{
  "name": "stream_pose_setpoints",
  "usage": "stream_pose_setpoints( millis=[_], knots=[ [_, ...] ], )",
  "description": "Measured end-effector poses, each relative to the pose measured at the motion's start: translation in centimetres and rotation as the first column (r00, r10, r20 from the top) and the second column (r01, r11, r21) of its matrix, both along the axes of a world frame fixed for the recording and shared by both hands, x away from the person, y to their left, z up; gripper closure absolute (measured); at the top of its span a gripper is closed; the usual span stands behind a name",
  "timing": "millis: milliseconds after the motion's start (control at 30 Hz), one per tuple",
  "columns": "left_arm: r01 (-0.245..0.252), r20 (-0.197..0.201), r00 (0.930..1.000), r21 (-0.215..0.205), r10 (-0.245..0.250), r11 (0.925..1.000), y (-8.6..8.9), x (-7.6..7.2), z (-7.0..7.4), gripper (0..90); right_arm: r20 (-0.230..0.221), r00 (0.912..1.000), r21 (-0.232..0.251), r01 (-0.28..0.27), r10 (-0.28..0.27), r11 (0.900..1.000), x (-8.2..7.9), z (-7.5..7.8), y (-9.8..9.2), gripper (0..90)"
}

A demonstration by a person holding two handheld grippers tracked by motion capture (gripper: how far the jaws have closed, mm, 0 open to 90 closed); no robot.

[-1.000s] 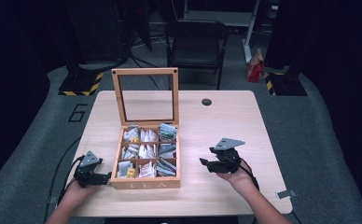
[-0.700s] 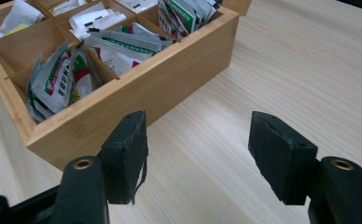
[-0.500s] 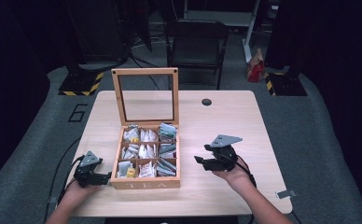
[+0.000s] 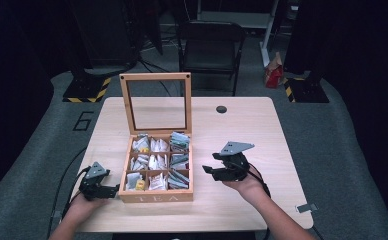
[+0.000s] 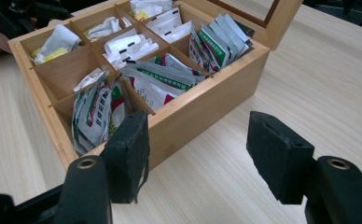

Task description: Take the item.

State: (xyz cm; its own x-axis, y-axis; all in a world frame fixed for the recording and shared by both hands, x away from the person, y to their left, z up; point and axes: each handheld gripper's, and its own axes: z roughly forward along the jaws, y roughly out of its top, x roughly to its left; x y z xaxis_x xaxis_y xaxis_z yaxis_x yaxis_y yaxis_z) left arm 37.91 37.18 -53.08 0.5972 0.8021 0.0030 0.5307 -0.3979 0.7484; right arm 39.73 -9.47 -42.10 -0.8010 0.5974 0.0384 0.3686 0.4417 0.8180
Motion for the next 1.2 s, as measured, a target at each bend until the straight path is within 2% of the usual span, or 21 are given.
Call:
stream_pose_setpoints(
  millis=[433,1200],
  knots=[
    [0.0,0.0,1.0,0.0,0.0,1.0,0.0,0.0,0.0,14.7,0.003,0.9995,-0.004,-0.032,0.032,0.999,0.2,0.2,1.1,42.6],
    [0.001,0.0,1.0,0.002,-0.001,1.0,0.0,0.0,0.0,14.7,-0.005,0.9963,0.025,-0.085,0.085,0.996,0.3,0.4,3.9,47.4]
  ],
)
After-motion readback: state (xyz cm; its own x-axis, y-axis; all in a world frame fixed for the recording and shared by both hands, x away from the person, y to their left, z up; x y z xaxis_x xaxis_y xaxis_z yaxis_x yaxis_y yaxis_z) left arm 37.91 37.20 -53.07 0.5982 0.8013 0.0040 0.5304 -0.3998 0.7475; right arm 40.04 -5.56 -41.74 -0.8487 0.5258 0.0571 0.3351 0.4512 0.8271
